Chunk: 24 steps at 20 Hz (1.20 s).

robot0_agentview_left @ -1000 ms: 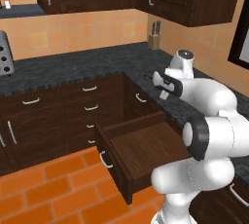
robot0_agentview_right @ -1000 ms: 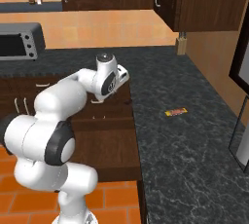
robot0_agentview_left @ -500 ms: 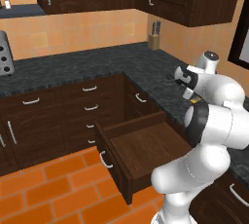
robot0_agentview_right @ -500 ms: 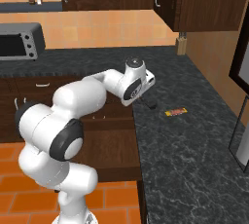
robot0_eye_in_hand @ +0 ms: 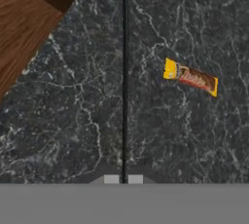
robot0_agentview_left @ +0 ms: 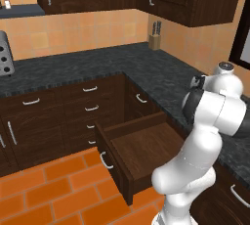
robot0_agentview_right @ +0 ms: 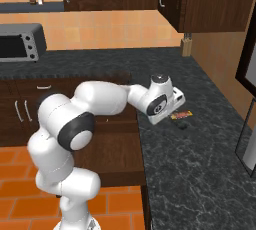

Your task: Pick the ladle from the drawer and place it on the counter.

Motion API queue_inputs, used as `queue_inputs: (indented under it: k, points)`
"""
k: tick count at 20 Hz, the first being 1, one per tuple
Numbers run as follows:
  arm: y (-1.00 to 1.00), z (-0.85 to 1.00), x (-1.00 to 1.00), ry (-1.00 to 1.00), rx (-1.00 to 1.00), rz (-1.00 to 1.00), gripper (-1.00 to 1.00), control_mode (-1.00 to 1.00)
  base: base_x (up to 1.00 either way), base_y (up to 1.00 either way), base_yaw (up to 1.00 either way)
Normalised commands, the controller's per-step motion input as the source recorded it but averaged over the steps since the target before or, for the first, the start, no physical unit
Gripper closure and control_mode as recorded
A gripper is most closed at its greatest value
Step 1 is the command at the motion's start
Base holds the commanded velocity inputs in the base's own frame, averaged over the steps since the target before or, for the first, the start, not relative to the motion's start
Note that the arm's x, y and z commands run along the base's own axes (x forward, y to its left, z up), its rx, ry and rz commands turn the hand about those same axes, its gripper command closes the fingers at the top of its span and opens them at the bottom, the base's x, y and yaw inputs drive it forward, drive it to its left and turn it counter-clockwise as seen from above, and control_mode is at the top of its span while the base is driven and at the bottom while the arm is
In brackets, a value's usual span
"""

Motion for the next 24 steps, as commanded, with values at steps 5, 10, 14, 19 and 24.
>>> queue_inputs:
  k: [5, 10, 14, 19, 24]
  points:
    - [-0.80, -0.03, -0.03, 0.02, -0.05, -0.15, 1.00, -1.00, 0.00, 0.00, 0.00]
    - [-0.33, -0.29, -0.32, 0.01, 0.08, -0.23, 1.00, -1.00, 0.00, 0.00, 0.00]
    - [-0.08, -0.37, -0.44, 0.01, 0.01, -0.26, 1.00, -1.00, 0.00, 0.00, 0.00]
    - [-0.06, -0.67, -0.12, 0.12, 0.00, -0.23, 1.00, -1.00, 0.00, 0.00, 0.00]
    - [-0.06, -0.79, 0.02, 0.04, 0.04, -0.11, 1.00, -1.00, 0.00, 0.00, 0.00]
